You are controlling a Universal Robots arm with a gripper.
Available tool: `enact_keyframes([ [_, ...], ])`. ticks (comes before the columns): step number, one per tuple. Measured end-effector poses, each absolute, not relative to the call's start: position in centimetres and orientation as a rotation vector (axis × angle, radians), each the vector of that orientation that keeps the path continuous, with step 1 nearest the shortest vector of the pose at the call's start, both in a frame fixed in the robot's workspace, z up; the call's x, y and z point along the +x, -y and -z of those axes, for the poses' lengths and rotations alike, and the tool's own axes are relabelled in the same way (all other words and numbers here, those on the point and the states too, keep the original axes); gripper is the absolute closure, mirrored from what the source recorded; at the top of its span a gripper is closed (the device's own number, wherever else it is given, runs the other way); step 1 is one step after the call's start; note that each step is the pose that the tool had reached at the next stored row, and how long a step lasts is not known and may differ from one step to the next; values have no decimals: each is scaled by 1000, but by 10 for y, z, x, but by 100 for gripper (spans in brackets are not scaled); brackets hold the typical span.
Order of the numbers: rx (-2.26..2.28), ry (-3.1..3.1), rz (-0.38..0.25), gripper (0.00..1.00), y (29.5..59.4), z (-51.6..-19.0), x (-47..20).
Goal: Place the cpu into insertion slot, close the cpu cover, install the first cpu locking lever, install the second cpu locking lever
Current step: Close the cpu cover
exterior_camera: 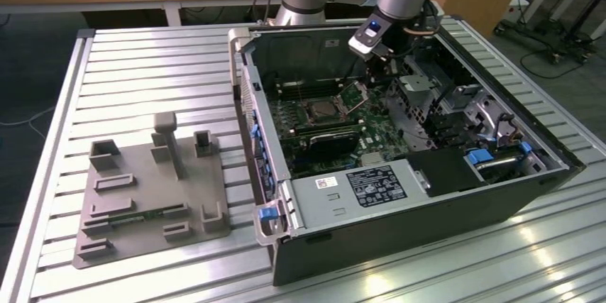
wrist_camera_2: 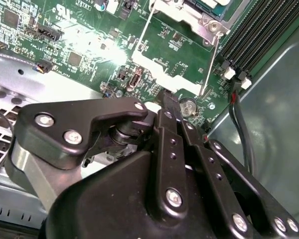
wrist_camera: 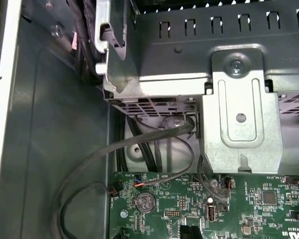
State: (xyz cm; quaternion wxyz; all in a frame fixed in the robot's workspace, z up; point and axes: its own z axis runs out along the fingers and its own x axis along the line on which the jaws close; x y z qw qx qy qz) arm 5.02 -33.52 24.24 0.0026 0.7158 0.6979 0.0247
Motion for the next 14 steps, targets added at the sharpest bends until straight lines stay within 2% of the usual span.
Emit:
enact_keyframes([
  [14, 2247, -2191, -82, 89, 335, -242, 36],
])
